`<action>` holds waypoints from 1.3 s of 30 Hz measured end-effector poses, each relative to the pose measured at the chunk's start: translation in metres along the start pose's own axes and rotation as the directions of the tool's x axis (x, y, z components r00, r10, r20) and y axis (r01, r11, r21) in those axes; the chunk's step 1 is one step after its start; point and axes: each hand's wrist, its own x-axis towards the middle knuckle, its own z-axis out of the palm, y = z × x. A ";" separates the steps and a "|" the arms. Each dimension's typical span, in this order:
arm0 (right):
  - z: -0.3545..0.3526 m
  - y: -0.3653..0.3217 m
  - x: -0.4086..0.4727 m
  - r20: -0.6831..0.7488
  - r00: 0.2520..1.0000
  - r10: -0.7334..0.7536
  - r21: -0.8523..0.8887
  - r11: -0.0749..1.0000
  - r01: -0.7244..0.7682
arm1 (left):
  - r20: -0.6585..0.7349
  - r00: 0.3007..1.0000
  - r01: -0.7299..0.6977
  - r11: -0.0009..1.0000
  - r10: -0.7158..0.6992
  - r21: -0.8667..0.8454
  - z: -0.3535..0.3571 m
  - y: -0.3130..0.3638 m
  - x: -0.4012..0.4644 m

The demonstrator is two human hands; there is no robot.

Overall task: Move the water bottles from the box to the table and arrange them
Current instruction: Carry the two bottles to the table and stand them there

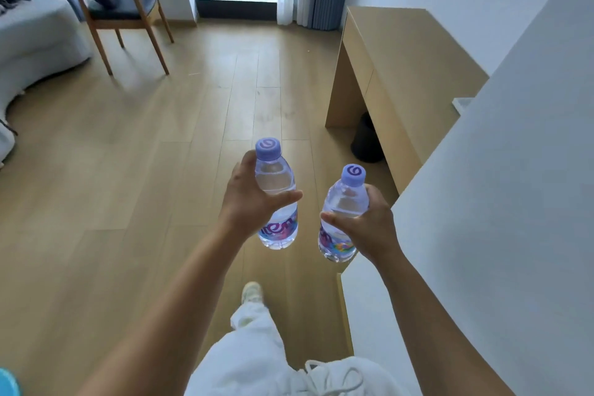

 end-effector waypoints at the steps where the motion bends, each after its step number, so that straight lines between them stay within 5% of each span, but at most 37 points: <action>1: 0.005 0.002 0.019 -0.014 1.000 0.003 -0.007 1.000 -0.004 | 0.007 1.000 -0.005 1.000 0.005 -0.004 0.004 -0.003 0.022; 13: 0.045 -0.021 0.249 -0.199 0.963 0.182 0.123 0.979 -0.160 | 0.207 0.970 -0.130 0.991 0.123 0.019 0.026 -0.010 0.303; 26: 0.021 0.009 0.417 -0.335 0.885 0.323 0.179 0.944 -0.277 | 0.401 0.901 -0.159 0.986 0.167 -0.053 0.118 0.006 0.489; 39: -0.087 0.079 0.601 -0.591 0.682 0.432 0.336 0.900 -0.279 | 0.570 0.803 -0.195 0.980 0.174 -0.025 0.295 0.075 0.663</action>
